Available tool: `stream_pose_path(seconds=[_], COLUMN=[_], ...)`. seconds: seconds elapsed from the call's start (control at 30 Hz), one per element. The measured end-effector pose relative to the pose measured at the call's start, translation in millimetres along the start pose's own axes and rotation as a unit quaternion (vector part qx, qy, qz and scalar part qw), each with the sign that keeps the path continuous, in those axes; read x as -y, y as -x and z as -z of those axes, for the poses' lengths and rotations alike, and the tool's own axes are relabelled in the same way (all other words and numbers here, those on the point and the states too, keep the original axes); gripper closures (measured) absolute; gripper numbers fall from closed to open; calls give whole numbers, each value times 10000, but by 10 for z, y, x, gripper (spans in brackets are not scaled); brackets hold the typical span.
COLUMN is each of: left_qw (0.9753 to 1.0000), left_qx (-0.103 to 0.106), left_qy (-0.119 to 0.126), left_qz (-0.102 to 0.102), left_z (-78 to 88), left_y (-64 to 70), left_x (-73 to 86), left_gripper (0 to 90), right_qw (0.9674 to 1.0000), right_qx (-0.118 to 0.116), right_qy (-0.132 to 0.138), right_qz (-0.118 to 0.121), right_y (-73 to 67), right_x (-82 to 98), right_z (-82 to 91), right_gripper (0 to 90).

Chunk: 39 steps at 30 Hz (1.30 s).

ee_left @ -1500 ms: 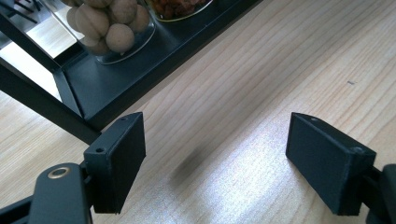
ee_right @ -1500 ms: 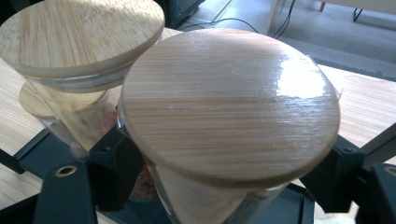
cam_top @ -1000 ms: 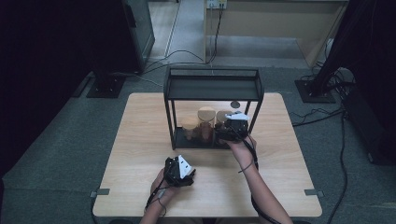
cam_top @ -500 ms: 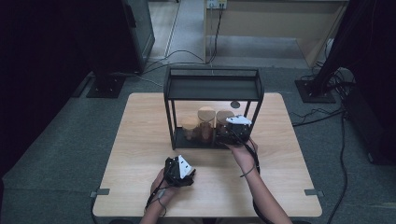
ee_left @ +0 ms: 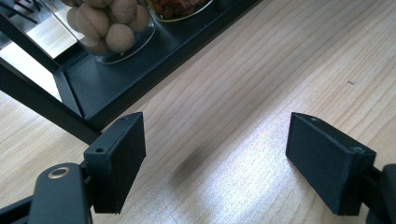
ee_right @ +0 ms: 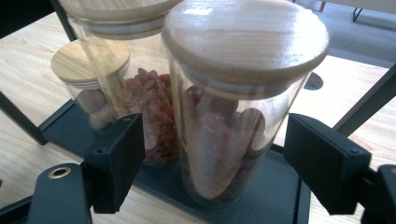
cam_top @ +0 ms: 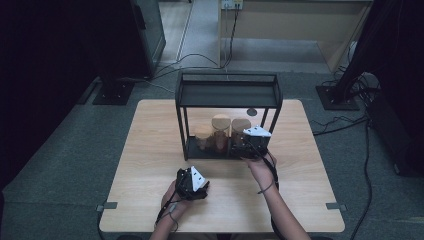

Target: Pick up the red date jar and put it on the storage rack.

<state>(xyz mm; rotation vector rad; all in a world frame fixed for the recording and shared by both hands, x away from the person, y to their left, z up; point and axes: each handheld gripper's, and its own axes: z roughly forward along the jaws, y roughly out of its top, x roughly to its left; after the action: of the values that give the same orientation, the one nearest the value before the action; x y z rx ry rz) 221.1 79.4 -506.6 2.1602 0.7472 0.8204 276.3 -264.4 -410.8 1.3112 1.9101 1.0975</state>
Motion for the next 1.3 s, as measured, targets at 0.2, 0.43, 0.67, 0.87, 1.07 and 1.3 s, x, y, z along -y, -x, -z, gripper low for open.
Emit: stream_pose_path(seconds=[0.2,0.43,0.67,0.87,1.07,1.3], left_qw=[10000,10000,10000,10000,10000,10000], left_qx=[2,-5,-8,-7,-11,-13], left_qy=[22,13,12,-12,-11,2], left_qz=[40,25,16,-15,-18,-14], left_z=[-3,-2,-2,1,2,1], left_y=[5,5,4,0,3,5], left_x=[7,5,4,-3,-3,1], left_gripper=[199,199,200,199,200,199], right_qw=[10000,9997,9988,9979,9977,9969], right_qx=[-90,-233,-440,-606,-645,-740], right_qy=[20,20,57,41,37,51], right_qz=[4,75,208,218,211,252], right_y=[-4,-21,9,69,98,142], right_x=[43,96,175,242,285,337], right_z=[44,83,101,119,156,214], right_gripper=[208,208,208,208,208,208])
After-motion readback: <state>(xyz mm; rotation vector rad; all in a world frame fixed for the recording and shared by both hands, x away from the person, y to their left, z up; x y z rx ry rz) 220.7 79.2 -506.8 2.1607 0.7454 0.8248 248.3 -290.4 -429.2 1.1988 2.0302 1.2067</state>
